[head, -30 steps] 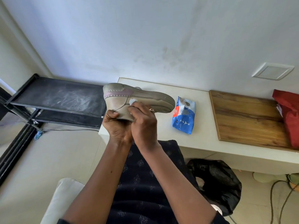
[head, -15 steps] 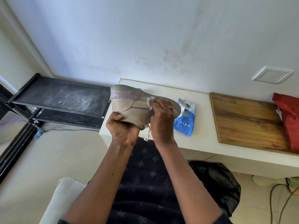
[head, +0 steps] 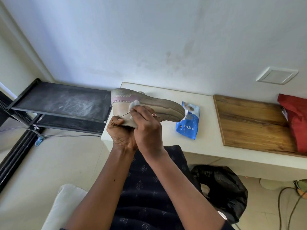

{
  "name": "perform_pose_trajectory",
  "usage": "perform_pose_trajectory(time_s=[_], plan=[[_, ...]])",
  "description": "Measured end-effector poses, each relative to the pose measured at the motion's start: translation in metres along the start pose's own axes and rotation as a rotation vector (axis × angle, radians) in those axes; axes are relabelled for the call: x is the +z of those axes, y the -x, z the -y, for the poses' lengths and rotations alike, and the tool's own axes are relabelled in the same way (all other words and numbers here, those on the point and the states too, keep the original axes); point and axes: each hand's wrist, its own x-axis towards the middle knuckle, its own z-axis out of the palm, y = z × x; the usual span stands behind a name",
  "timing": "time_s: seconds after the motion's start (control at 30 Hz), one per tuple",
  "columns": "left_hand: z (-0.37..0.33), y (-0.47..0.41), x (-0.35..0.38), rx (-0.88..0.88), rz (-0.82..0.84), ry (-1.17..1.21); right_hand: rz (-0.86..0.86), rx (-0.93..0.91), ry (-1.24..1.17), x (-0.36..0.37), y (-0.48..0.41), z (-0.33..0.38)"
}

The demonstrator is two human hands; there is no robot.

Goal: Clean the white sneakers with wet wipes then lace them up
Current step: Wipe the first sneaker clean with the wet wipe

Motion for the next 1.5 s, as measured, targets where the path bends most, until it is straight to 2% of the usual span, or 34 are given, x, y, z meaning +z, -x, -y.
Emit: perform_pose_trajectory(time_s=[0.17, 0.37, 0.53, 0.73, 0.87, 0.93, 1.03, 1.2, 1.33, 1.5], plan=[[0.002, -0.005, 0.001, 0.010, 0.005, 0.008, 0.026, -0.077, 0.090, -0.011, 0.005, -0.035], [0.007, -0.004, 0.000, 0.063, 0.037, 0.039, -0.068, 0.114, 0.162, -0.023, -0.008, -0.067], [0.009, -0.007, 0.001, 0.039, 0.022, 0.011, -0.045, 0.189, 0.065, -0.005, -0.008, -0.043], [0.007, -0.010, 0.012, -0.001, -0.050, -0.067, 0.009, -0.011, -0.019, -0.002, -0.001, -0.003], [0.009, -0.018, 0.021, -0.030, -0.073, -0.044, 0.026, -0.117, 0.023, -0.010, -0.006, -0.030], [0.010, -0.021, 0.025, -0.026, -0.079, -0.025, 0.024, -0.110, 0.074, -0.017, -0.012, -0.052], [0.011, -0.026, 0.030, 0.026, -0.080, 0.004, -0.036, -0.001, 0.134, -0.020, -0.022, -0.070], [0.009, -0.033, 0.036, 0.048, -0.088, 0.045, -0.126, 0.074, 0.080, -0.005, -0.018, -0.051], [0.004, -0.035, 0.032, 0.077, -0.118, 0.109, -0.085, -0.042, 0.001, 0.001, -0.004, -0.036], [0.006, -0.026, 0.030, 0.072, -0.217, 0.198, -0.077, -0.206, -0.009, -0.005, -0.007, -0.060]])
